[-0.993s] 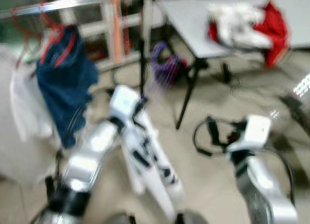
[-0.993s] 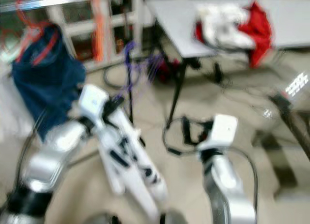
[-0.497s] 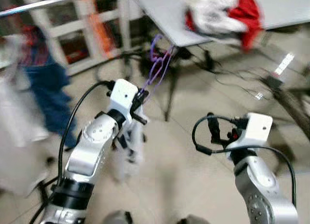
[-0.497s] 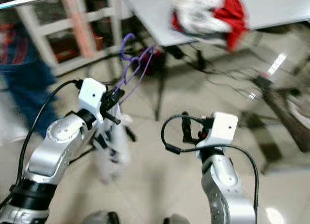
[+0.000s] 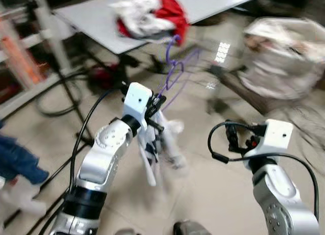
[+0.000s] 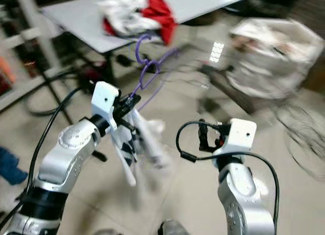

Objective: Hang hanger

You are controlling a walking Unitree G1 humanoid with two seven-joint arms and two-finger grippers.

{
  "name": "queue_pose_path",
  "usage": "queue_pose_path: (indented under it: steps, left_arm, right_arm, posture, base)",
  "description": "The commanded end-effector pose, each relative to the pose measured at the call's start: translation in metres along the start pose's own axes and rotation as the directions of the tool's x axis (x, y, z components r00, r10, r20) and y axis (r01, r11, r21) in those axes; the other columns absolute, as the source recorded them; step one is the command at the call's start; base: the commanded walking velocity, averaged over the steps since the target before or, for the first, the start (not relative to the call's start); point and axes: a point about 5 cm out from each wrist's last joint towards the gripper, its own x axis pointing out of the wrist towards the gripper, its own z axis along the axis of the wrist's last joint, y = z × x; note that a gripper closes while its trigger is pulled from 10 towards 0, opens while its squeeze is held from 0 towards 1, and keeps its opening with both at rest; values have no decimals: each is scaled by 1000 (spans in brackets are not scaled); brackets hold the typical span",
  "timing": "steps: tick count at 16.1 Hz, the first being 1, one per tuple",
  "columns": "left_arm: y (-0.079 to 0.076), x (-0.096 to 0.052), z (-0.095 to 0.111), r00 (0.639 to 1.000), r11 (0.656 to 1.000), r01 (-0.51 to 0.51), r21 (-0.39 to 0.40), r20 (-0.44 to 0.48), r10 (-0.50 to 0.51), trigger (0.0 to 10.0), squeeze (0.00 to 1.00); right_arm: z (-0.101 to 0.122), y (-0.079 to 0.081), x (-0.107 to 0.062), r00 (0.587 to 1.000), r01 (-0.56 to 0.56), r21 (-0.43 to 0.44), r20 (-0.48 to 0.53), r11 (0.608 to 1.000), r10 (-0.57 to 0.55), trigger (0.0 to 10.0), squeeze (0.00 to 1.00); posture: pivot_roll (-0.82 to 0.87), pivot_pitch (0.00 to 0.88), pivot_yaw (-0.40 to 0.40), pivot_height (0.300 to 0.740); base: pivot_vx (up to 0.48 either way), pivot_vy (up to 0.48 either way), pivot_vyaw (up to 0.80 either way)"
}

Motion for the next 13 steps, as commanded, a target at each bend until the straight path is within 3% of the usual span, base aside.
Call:
queue_pose_path:
  steps: [1, 4, 6, 9, 11, 12, 13]
  left_arm:
    - [4, 1, 4, 1000, 999, -15, 46, 10, 14, 10000, 0]
    - [6, -2, 5, 999, 999, -34, 31, 14, 34, 10000, 0]
    - [11, -4, 9, 998, 998, -54, -9, 29, 54, 10000, 0]
    - [24, -5, 24, 999, 998, -7, 64, 53, 4, 10000, 0]
    - [30, -8, 38, 994, 989, 91, 116, 49, -97, 10000, 0]
    - [35, -10, 54, 977, 974, 200, 107, 46, -206, 10000, 0]
    - [35, -11, 57, 971, 968, 227, 104, 46, -233, 10000, 0]
  right_arm:
    - [5, 7, 2, 1000, -20, -1, 13, 1000, 20, 10000, 0]
    - [7, 18, 13, 997, -80, -25, 18, 997, 80, 10000, 0]
    - [10, 25, 19, 990, -139, -49, 20, 989, 140, 10000, 0]
    - [11, 30, 28, 950, -314, -57, -23, 948, 313, 10000, 0]
    - [20, 30, 29, 868, -496, -22, -24, 868, 496, 10000, 0]
    - [33, 25, 26, 764, -644, -66, -24, 762, 644, 10000, 0]
    - [34, 24, 26, 750, -661, -71, -27, 747, 661, 10000, 0]
  posture:
    - [-98, 39, 2, 740]
    - [-85, 33, -11, 740]
    - [-73, 25, -26, 740]
    - [-60, 18, -44, 740]
    - [-50, 17, -56, 740]
    - [-48, 16, -66, 740]
    - [-48, 16, -66, 740]
  base:
    - [0, -480, -800]
    - [0, -480, -800]
    - [0, -146, -400]
    - [0, 0, 0]
    - [0, 0, 0]
    - [0, 0, 0]
    - [0, 0, 0]
